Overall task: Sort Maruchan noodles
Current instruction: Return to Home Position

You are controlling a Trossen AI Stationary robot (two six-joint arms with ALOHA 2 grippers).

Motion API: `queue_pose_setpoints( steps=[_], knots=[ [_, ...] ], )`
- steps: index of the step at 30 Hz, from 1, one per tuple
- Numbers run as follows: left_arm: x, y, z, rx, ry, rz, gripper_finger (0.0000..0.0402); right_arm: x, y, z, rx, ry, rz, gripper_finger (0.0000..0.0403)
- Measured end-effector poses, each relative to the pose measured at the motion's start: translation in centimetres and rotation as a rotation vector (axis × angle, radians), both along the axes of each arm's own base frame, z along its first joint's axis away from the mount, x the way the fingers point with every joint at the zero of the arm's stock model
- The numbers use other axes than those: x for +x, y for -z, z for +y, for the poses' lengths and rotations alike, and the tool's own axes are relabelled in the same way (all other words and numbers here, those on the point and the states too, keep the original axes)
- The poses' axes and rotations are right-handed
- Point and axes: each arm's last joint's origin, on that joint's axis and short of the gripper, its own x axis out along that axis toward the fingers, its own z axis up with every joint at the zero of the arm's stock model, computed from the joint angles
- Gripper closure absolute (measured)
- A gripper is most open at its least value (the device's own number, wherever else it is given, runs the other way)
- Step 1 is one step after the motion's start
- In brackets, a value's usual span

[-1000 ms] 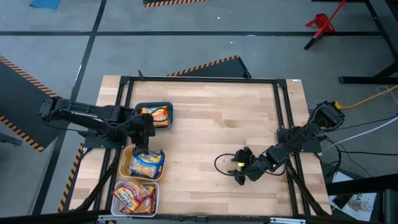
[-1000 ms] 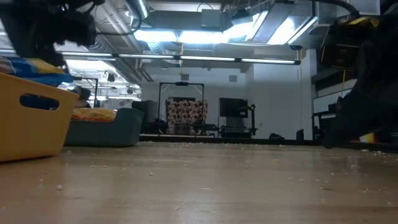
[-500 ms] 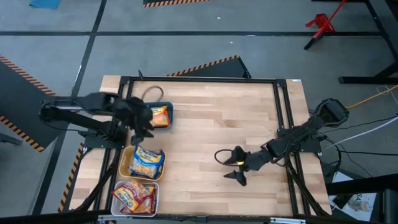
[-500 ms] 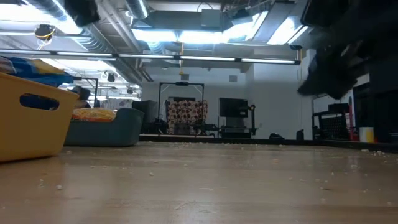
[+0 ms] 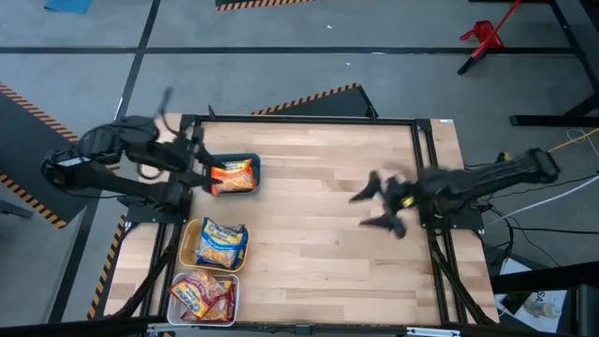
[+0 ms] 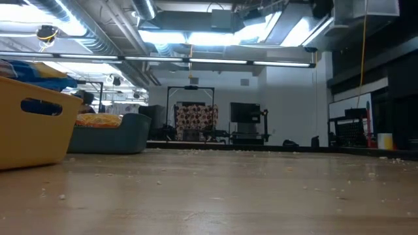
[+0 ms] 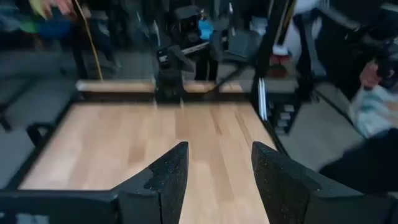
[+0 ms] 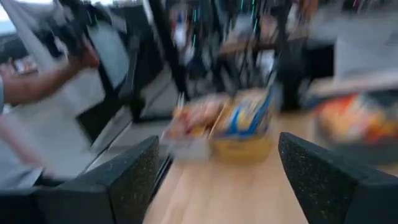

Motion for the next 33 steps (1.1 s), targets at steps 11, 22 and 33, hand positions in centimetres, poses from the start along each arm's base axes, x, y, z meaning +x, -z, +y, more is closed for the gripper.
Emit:
queue_pose_setpoints(
  steps=[11, 22, 33],
  knots=[
    [-4.7, 6.4, -0.2, -0.103, 0.046, -0.248, 0.0231, -7.9, -3.2, -3.3, -0.071, 0.143, -0.230, 0.0086],
    [-5.3, 13.8, 0.0, -0.186, -0.056, -0.409, 0.0231, -8.4, 4.1, -3.4, 0.046, 0.143, -0.376, 0.0086],
    [-2.3, 20.7, 0.3, -0.225, -0.117, -0.394, 0.0231, -8.1, 8.9, -3.4, 0.120, 0.137, -0.380, 0.0086]
  ],
)
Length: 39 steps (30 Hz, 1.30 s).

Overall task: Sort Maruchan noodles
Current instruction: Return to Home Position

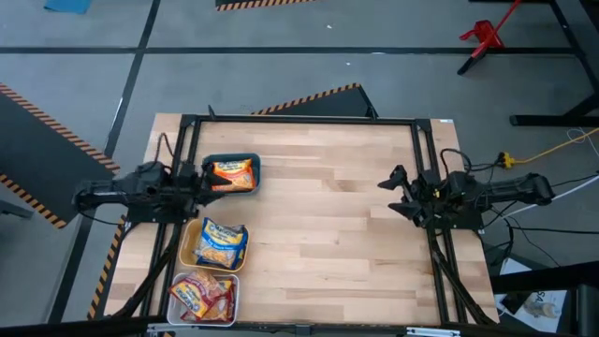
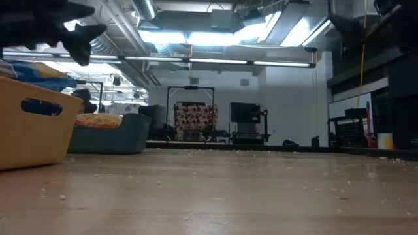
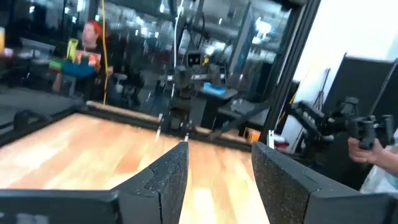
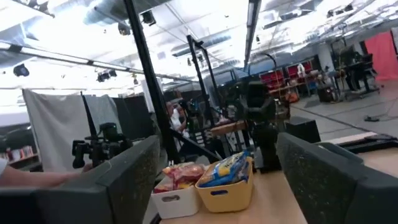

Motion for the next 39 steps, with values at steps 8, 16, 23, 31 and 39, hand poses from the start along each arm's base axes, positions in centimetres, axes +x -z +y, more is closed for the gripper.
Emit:
queue_pose_setpoints(
  steps=[8, 16, 23, 31, 39],
  knots=[
    [0.8, 2.3, 0.1, -0.029, -0.013, -0.036, 0.0231, 0.2, 0.7, 0.0, -0.038, 0.016, 0.064, 0.0086],
    [0.8, 2.3, 0.1, 0.004, -0.021, -0.033, 0.0231, 0.5, 2.2, 0.0, -0.058, 0.039, 0.217, 0.0086],
    [0.8, 2.4, 0.1, 0.033, -0.044, -0.026, 0.0231, 0.6, 3.2, 0.0, -0.082, 0.031, 0.320, 0.0086],
    [0.9, 2.9, 0.1, 0.030, -0.041, 0.024, 0.0231, 0.6, 3.9, 0.0, -0.112, 0.040, 0.388, 0.0086],
    [0.9, 2.9, 0.1, 0.029, -0.041, 0.027, 0.0231, 0.6, 4.4, -0.2, -0.140, 0.092, 0.433, 0.0086]
  ],
)
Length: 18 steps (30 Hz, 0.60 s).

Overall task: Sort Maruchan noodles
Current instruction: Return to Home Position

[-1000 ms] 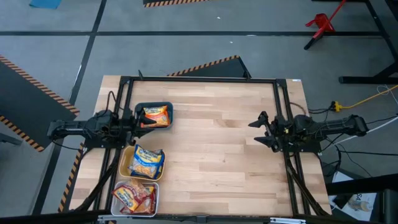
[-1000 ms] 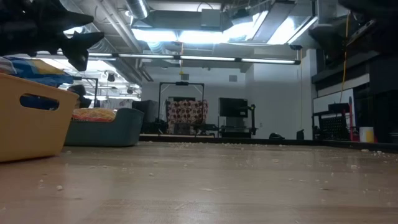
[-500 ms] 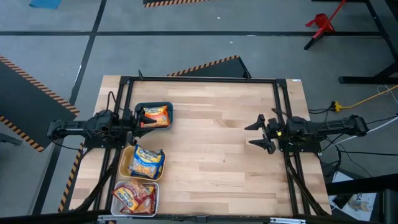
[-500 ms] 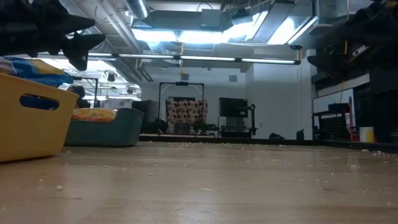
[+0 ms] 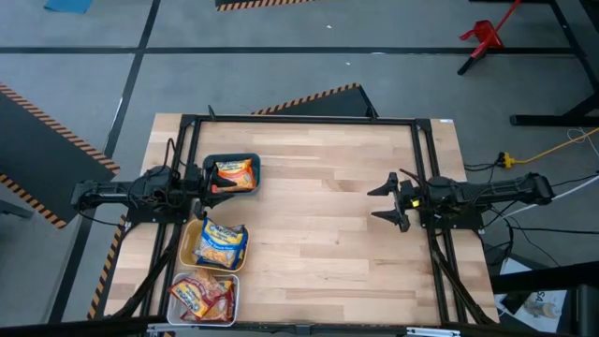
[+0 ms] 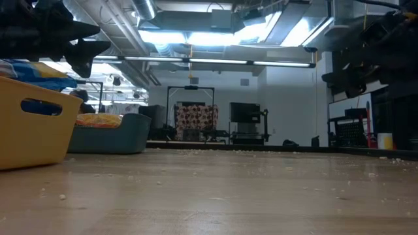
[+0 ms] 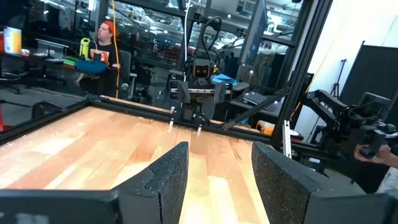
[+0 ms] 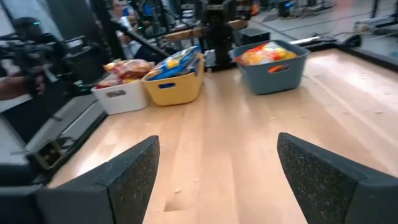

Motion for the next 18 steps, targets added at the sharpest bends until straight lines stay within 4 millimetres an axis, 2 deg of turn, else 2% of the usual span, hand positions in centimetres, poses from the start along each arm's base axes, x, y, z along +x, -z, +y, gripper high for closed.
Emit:
queue_pose_setpoints(
  steps=[8, 15, 18],
  knots=[
    [0.0, 0.0, 0.0, 0.000, 0.000, -0.001, 0.0231, 0.0, -0.5, -0.2, 0.050, 0.060, -0.045, 0.0086],
    [0.0, 0.0, 0.0, 0.000, 0.000, -0.001, 0.0231, -0.3, -3.5, -0.2, -0.037, 0.048, -0.363, 0.0086],
    [0.0, 0.0, 0.0, 0.000, 0.001, -0.001, 0.0231, -0.7, -5.2, -0.4, -0.003, 0.071, -0.446, 0.0086]
  ],
)
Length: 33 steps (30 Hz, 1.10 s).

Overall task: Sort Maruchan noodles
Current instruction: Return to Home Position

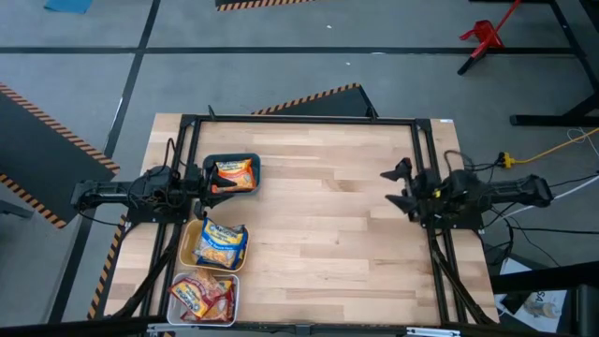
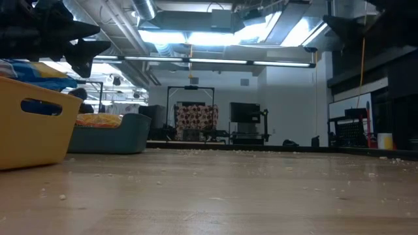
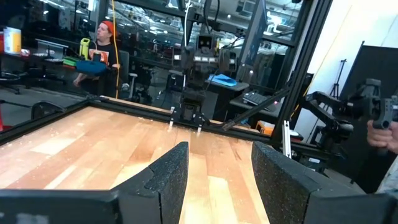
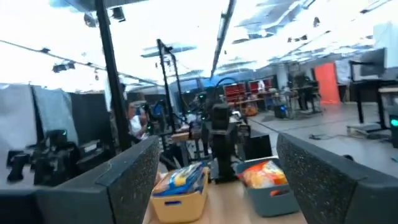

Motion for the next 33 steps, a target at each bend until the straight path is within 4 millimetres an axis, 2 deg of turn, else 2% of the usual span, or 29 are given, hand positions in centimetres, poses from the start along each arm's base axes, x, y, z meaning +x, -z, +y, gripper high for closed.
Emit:
queue_pose_setpoints(
  steps=[3, 6, 9, 13, 15, 21, 27, 33],
  knots=[
    [0.0, 0.0, 0.0, 0.000, 0.000, 0.000, 0.0231, -0.9, -1.8, -0.2, -0.007, 0.021, 0.062, 0.0086],
    [0.0, 0.0, 0.0, 0.000, 0.000, 0.000, 0.0231, -2.6, -3.5, -0.6, -0.024, 0.096, 0.123, 0.0086],
    [0.0, 0.0, 0.0, 0.000, 0.000, 0.000, 0.0231, -3.3, -3.5, -0.7, -0.051, 0.102, 0.143, 0.0086],
    [0.0, 0.0, 0.0, 0.000, 0.002, 0.000, 0.0231, -2.4, -1.7, -0.6, -0.060, 0.073, 0.191, 0.0086],
    [0.0, 0.0, 0.0, 0.000, 0.001, -0.002, 0.0231, -1.9, 0.2, -0.6, -0.033, 0.081, 0.239, 0.0086],
    [0.0, 0.0, 0.0, 0.000, 0.001, -0.001, 0.0231, -0.9, 3.0, -0.5, 0.013, 0.042, 0.185, 0.0086],
    [0.0, 0.0, 0.0, 0.000, 0.000, 0.000, 0.0231, -0.8, 4.2, -0.5, -0.069, 0.086, 0.310, 0.0086],
    [0.0, 0.0, 0.0, 0.000, 0.000, 0.000, 0.0231, -0.7, 4.3, -0.5, -0.073, 0.060, 0.328, 0.0086]
  ],
)
